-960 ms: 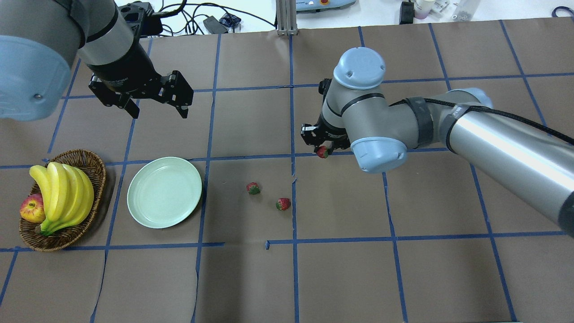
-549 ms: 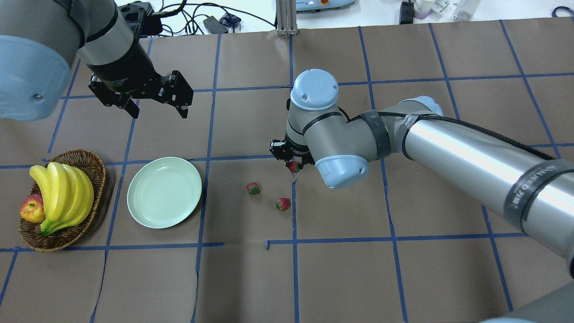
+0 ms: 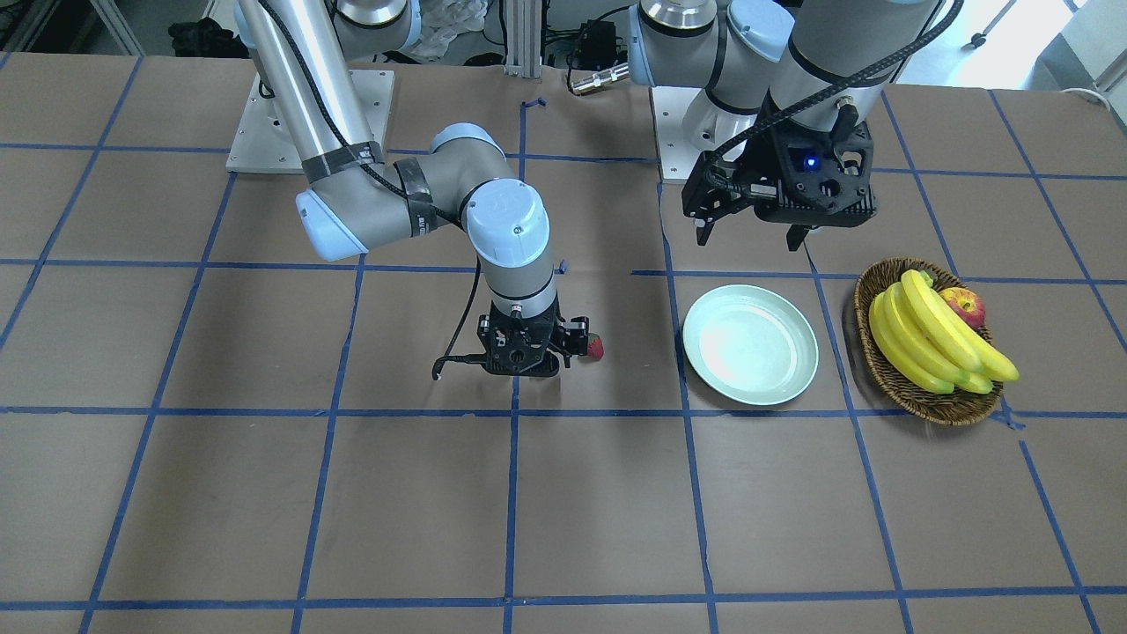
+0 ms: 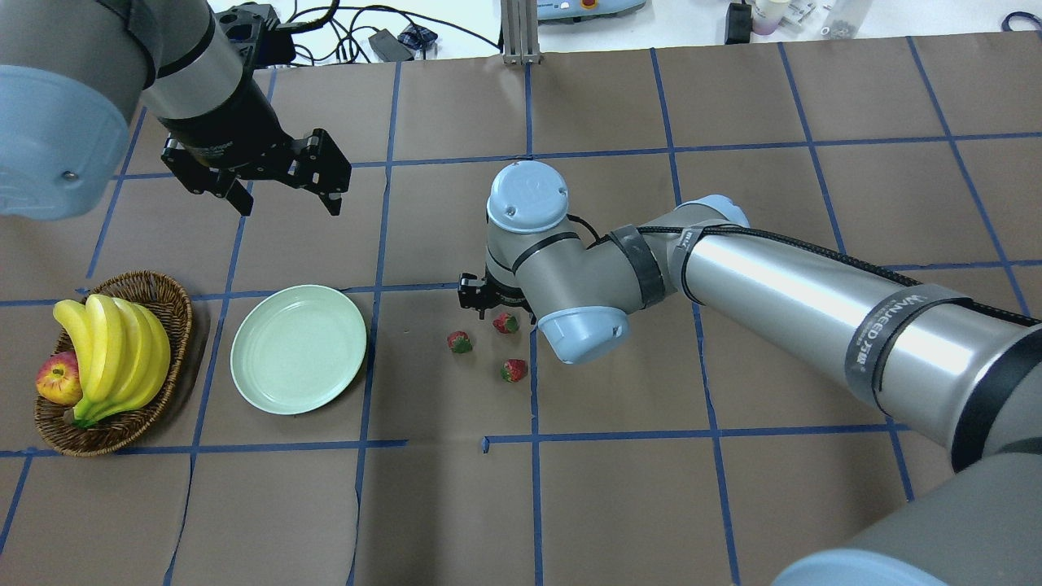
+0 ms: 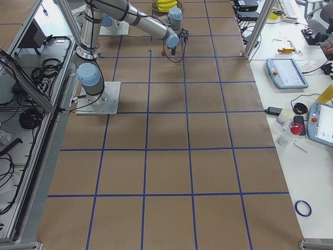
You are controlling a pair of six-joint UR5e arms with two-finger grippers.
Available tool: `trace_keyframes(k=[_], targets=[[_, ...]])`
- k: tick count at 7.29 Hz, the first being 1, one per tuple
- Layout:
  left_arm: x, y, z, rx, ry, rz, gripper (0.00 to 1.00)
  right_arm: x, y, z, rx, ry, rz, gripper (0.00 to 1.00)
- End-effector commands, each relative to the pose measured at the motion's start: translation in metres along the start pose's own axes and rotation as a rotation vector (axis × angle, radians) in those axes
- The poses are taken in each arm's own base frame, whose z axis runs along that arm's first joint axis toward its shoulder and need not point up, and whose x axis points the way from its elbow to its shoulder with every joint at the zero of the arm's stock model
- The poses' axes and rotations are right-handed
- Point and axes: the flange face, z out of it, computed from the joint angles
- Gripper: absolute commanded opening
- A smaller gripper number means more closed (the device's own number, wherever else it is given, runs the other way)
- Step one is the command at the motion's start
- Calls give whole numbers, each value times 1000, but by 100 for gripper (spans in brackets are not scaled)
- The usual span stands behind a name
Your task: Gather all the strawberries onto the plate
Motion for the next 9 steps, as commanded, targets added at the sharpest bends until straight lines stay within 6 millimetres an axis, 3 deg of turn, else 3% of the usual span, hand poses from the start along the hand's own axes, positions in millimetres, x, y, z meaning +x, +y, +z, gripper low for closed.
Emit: trace_keyframes(k=[1,2,3,4,5,6,7,9], targets=[[0,0,0,0,2,0,100,34,-21,-37,103,84,20,100],[0,0,-1,2,0,2,100,83,-38,-31,29,138,-55,100],[0,1,-2,3,0,2,100,154,-62,-28,-28,160,-204,100],[0,0,-1,2,0,2,100,232,-84,-46,-64,143,-230,100],[0,1,-2,3,0,3,100,285,-88,-78,-138,99,-228,100],[0,0,-1,2,0,2,100,313,-100,-112,-128,79,-298,100],[0,0,-1,3,0,2,100,310,-106,-149,-138,71,-292,100],[0,0,0,2,0,0,100,288,-106,-252,-135,14,-236,100]])
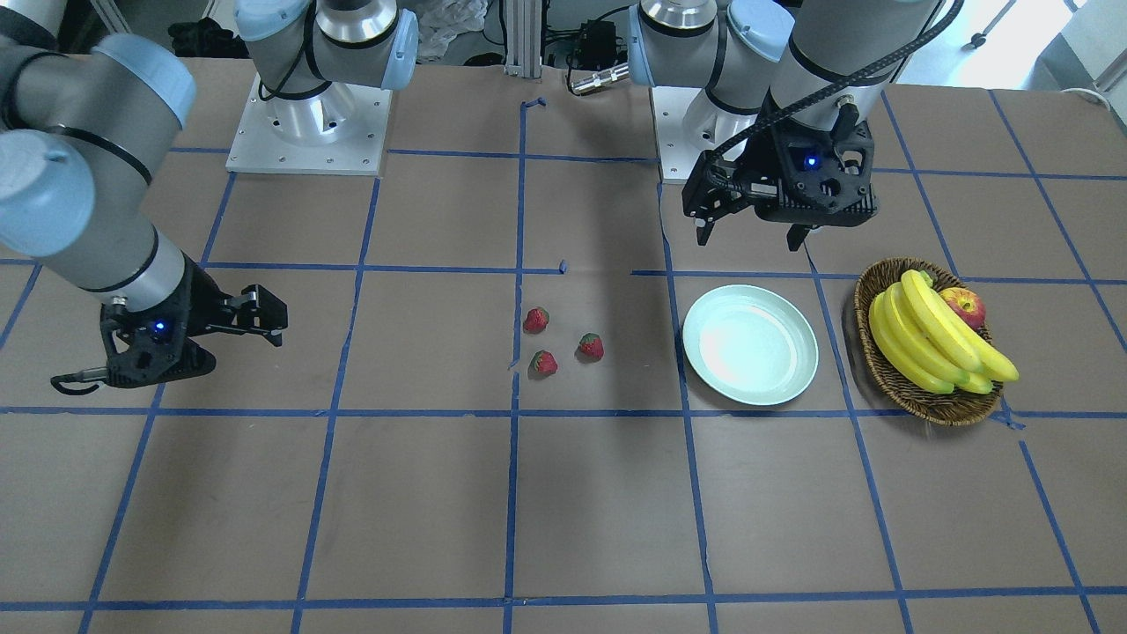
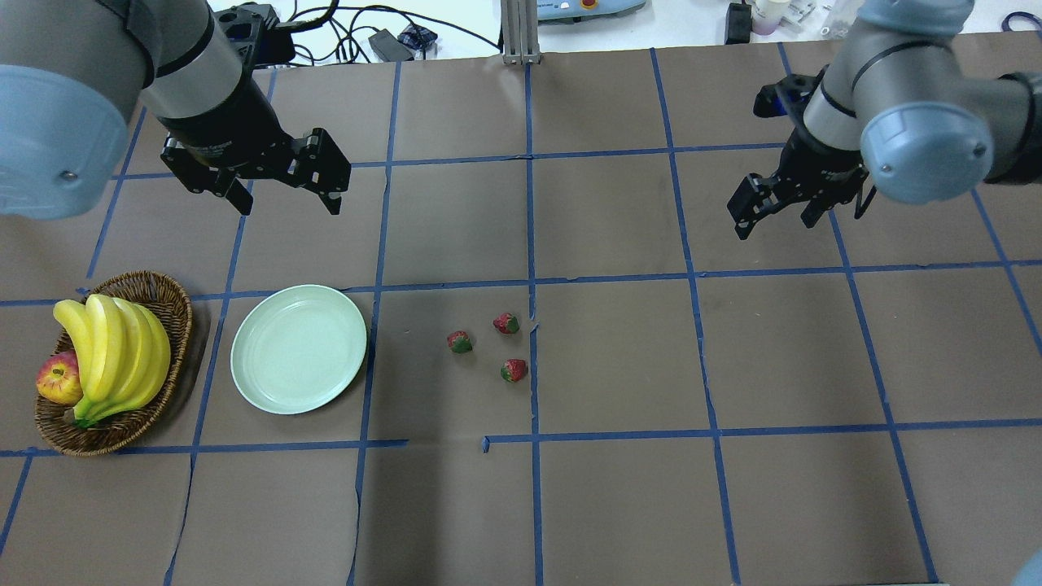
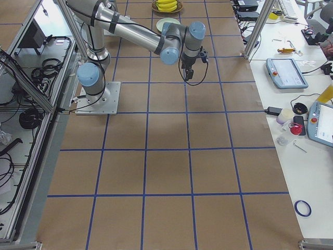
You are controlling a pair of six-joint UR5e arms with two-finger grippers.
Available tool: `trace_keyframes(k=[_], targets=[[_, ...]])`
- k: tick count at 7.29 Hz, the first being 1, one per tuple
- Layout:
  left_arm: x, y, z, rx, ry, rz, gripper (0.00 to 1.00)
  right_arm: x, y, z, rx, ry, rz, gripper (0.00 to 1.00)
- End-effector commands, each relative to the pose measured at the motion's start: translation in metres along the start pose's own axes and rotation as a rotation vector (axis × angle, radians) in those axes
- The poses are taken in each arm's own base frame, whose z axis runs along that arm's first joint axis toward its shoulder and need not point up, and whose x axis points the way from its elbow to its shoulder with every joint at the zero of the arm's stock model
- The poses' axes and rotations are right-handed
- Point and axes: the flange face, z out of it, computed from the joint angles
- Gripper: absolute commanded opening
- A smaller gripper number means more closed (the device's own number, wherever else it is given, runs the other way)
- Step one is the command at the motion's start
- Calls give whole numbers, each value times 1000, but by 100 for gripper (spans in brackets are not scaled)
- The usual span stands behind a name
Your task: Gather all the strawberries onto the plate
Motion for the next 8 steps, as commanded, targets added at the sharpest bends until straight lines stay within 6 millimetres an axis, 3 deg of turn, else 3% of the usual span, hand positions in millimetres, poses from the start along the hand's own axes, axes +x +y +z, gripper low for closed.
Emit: trace_keyframes(k=[1,2,3,4,5,6,7,8], targets=[[0,0,1,0,2,-1,100,-22,12,-92,-13,-47,37,100],[0,0,1,0,2,-1,100,-41,32,-137,62,-24,26,100],[0,-1,3,-5,2,-4,100,-66,47,-152,86,-11,-11,100],[1,-1,3,-5,0,-3,100,-73,53,-152,85,4,-25,99],[5,0,4,-7,0,5,100,-80,66,-148,90,29,13,89],[6,0,5,-10,2,8,100,-93,66,-133,116,75,62,84],[6,0,4,-8,0,9,100,-107,68,-125,97,111,51,100],[6,0,4,-8,2,10,100,-108,69,-123,88,114,53,100]])
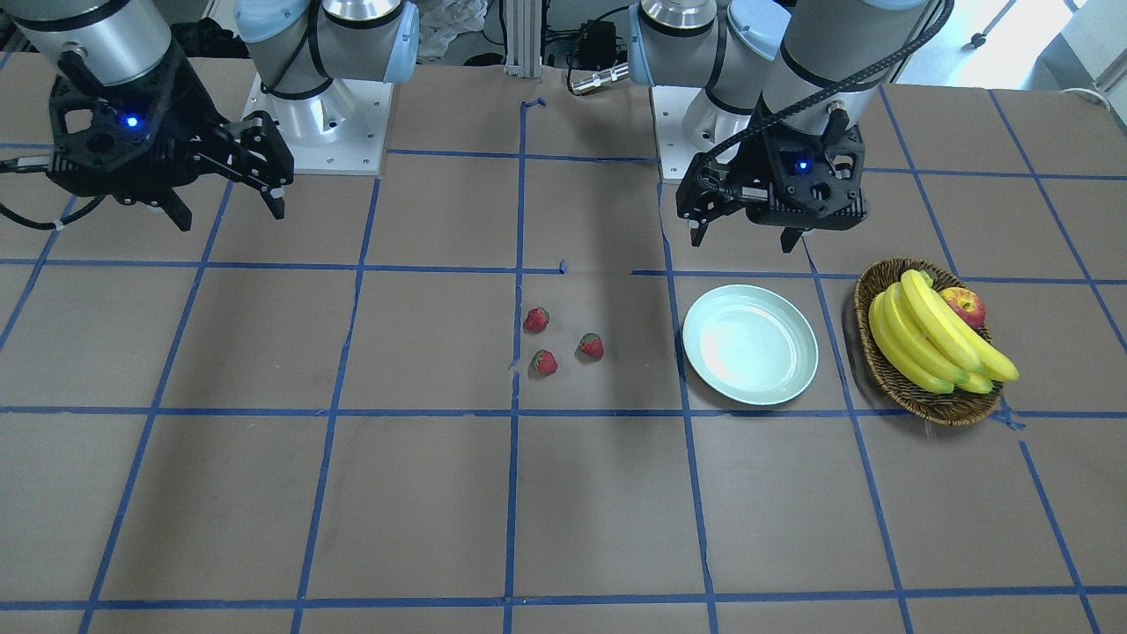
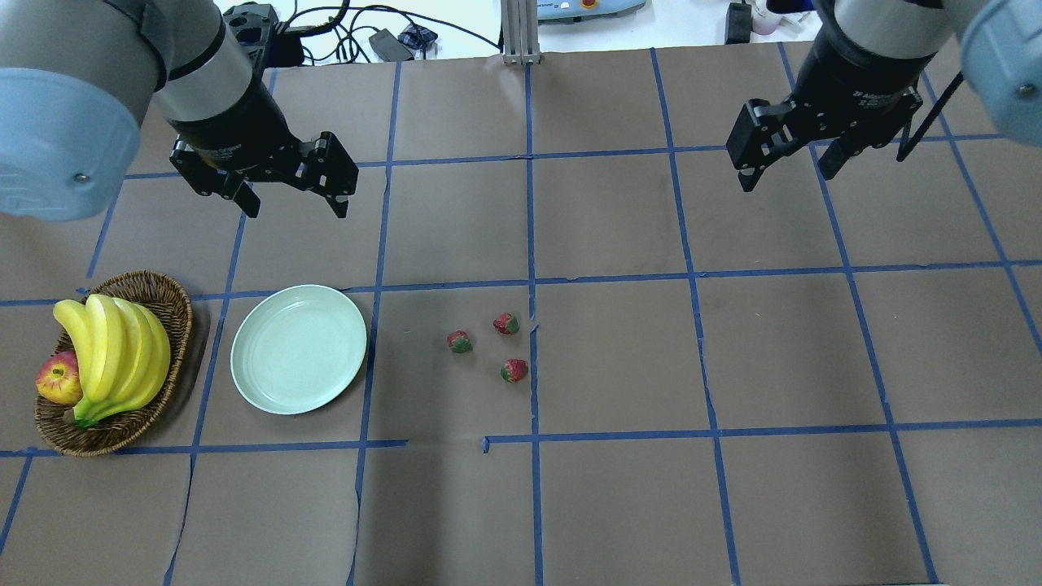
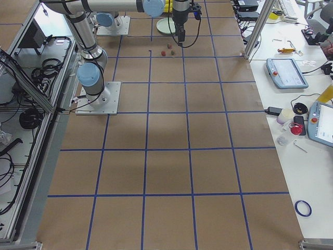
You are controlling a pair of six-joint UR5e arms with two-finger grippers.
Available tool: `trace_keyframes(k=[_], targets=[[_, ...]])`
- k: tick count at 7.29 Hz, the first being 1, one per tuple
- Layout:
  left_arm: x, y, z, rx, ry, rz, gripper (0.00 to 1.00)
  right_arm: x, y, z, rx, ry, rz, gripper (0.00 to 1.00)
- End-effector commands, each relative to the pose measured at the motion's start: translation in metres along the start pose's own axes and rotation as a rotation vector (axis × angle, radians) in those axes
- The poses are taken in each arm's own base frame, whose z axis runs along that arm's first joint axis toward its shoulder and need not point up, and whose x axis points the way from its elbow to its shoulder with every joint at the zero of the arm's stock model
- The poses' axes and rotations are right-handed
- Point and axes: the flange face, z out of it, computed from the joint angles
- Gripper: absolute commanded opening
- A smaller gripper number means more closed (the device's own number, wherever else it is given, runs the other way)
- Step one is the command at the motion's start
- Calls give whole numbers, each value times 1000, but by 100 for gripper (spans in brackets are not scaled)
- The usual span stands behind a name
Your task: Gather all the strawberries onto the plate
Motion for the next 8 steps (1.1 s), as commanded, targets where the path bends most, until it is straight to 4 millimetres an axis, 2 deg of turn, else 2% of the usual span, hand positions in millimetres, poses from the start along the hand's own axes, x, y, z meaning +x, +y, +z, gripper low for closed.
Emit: trace_keyframes(k=[1,3,8], targets=[[1,0,0,0,1,1,100,-9,9,11,-70,14,3,100],[0,0,-1,2,-1,1,100,-1,1,23,-93,6,-1,100],[1,0,1,-1,1,3,100,-1,6,18,-98,34,7,100]])
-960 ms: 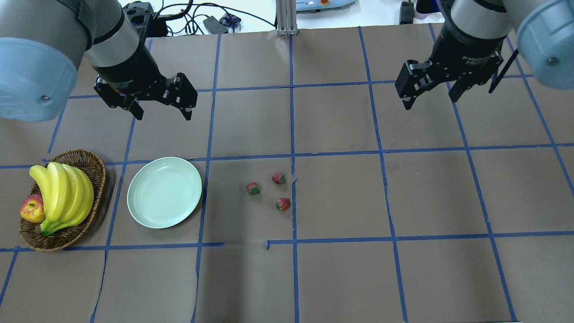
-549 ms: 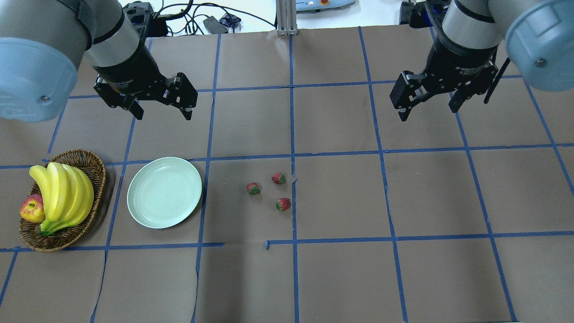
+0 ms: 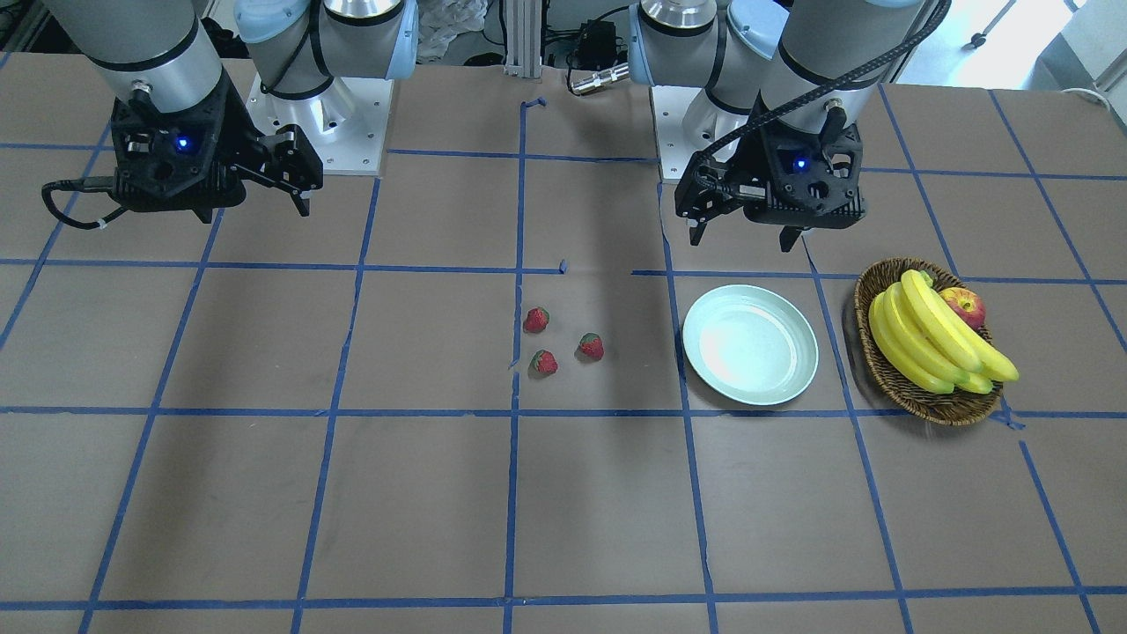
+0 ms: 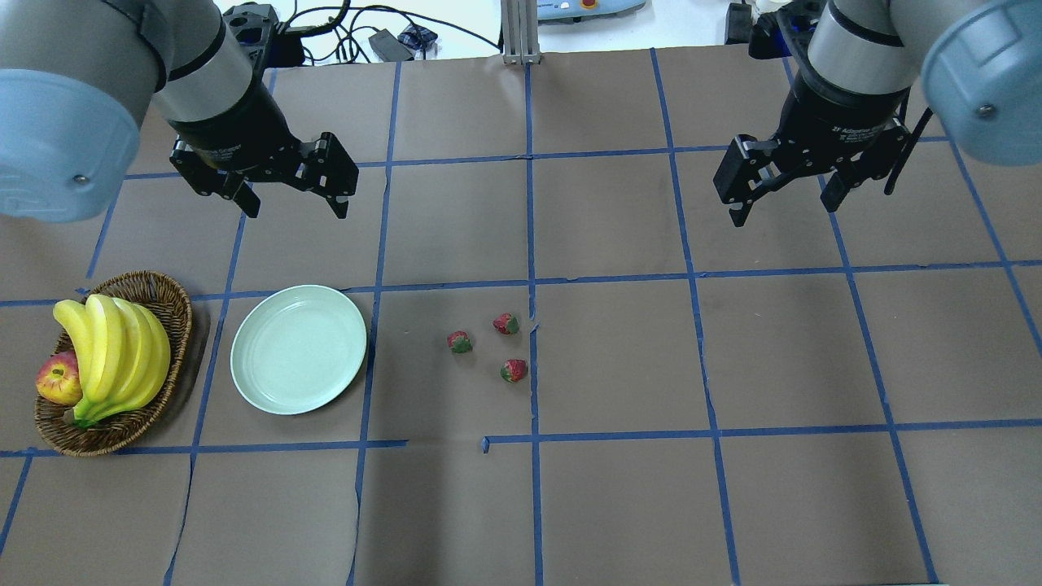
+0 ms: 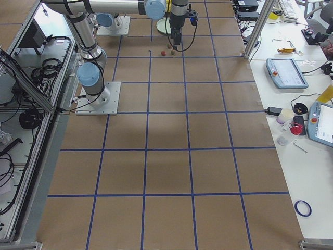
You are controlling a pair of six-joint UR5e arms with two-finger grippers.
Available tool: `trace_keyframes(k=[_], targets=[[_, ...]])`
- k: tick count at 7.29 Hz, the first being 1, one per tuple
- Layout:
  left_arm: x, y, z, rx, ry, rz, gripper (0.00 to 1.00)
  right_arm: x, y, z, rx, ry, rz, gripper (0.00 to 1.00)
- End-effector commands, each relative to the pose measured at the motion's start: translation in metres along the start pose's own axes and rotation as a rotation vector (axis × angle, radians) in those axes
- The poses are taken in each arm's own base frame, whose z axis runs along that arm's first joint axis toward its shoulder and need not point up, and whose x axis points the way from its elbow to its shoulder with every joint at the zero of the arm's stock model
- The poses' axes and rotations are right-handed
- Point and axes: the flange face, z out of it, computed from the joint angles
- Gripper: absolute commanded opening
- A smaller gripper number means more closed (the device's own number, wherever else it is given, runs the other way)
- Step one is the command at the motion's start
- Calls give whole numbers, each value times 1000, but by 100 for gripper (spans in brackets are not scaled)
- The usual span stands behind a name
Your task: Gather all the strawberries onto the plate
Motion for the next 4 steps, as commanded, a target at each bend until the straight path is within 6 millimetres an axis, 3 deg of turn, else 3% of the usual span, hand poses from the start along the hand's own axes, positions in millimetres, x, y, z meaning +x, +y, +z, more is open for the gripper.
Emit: trace_keyframes(k=[1,4], targets=[[0,-2,2,-1,3,-8,100,2,0,-2,-2,47,-5,100],[1,-4,5,-7,0,-5,100,1,-18,-2,90,43,-4,100]])
